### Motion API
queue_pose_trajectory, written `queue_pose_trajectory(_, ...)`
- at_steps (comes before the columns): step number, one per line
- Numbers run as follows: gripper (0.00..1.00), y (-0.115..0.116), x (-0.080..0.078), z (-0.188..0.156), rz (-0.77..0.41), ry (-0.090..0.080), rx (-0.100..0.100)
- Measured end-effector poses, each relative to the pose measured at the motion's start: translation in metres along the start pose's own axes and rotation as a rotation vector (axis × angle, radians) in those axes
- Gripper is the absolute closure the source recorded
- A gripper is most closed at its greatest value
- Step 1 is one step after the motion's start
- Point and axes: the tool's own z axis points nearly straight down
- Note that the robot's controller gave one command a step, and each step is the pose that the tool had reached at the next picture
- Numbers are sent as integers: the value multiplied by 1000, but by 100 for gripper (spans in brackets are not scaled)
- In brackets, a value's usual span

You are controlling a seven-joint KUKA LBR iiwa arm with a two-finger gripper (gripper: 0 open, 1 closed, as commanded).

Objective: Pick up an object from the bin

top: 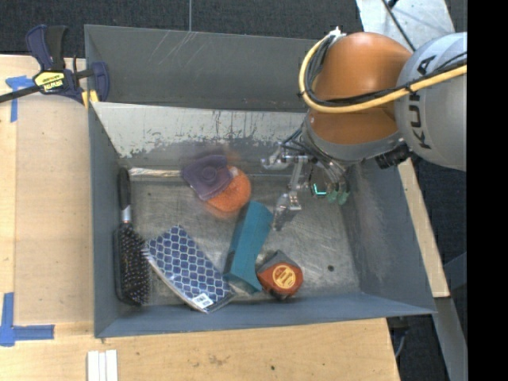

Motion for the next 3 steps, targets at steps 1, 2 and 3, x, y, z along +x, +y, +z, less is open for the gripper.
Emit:
queue_pose_trajectory(1, 0, 0, -2, -5, 1, -8, 0)
queue_pose_trajectory(2, 0, 2, 4, 9, -57, -14, 1)
queue_pose_trajectory(3, 0, 20, 12, 75, -287, -13, 1)
